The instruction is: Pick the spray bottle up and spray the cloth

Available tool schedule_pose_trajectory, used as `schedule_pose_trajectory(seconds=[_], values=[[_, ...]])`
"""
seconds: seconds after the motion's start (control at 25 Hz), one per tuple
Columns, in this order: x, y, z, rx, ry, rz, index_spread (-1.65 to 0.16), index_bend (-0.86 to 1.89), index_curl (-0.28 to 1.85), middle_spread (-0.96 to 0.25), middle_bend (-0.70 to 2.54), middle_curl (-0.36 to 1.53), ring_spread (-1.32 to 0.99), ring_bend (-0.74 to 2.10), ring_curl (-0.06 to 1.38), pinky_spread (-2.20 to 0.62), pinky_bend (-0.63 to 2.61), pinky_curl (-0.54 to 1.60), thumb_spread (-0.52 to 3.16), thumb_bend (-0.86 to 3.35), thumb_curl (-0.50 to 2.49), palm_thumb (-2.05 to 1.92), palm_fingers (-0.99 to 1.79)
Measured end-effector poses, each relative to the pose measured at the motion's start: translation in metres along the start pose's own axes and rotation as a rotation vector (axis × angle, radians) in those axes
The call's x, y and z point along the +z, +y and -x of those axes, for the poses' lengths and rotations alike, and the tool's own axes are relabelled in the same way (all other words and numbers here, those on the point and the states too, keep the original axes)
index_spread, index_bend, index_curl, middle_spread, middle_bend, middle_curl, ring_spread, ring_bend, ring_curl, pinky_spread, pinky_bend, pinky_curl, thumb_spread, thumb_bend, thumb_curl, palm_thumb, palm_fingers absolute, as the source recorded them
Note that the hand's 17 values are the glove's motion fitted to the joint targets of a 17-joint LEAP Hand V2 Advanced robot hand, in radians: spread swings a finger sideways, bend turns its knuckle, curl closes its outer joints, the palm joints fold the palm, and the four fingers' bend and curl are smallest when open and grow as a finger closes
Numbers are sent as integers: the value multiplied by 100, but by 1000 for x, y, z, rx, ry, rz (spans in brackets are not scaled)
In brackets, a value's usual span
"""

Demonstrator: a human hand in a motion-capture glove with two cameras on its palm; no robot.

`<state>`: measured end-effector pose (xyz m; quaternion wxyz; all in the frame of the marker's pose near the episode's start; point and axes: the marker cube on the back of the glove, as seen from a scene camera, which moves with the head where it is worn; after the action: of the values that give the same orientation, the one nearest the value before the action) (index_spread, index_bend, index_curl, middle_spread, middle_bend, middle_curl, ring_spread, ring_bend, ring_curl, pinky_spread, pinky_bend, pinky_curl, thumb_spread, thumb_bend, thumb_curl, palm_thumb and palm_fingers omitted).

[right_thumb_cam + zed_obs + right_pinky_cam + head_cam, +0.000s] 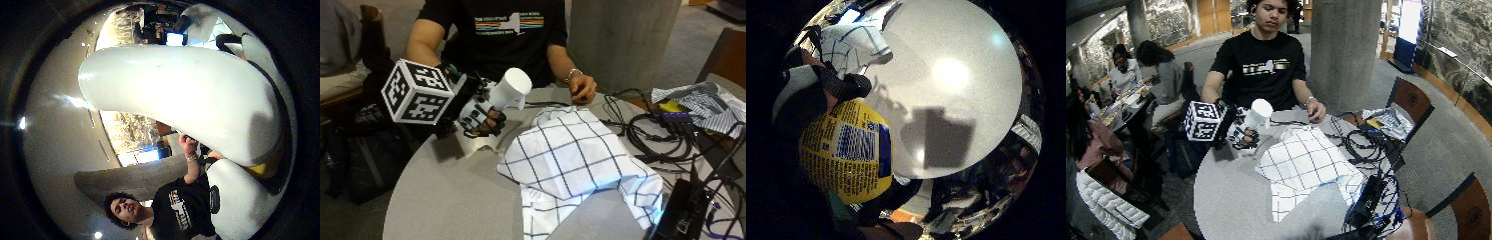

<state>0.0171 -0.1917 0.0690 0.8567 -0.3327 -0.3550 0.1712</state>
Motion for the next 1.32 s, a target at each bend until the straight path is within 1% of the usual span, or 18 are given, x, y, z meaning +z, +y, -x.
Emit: schedule_pose_trajectory(seconds=[0.16, 0.44, 0.84, 1.32], values=[[1, 1, 4, 56, 56, 62, -16, 16, 39, -3, 29, 44, 1, 38, 37, 14, 34, 33, 67, -3, 56, 95, 112], [3, 1, 7, 132, 39, 109, -16, 15, 40, -3, 29, 45, 0, 38, 37, 10, 34, 34, 72, -3, 56, 92, 113], [6, 3, 6, 161, 10, 133, -16, 16, 41, -3, 30, 46, 0, 37, 38, 8, 33, 34, 77, -3, 56, 89, 114], [12, 1, 10, 185, 36, 148, -16, 16, 42, -3, 30, 47, 0, 37, 38, 5, 33, 36, 82, -3, 56, 86, 114]])
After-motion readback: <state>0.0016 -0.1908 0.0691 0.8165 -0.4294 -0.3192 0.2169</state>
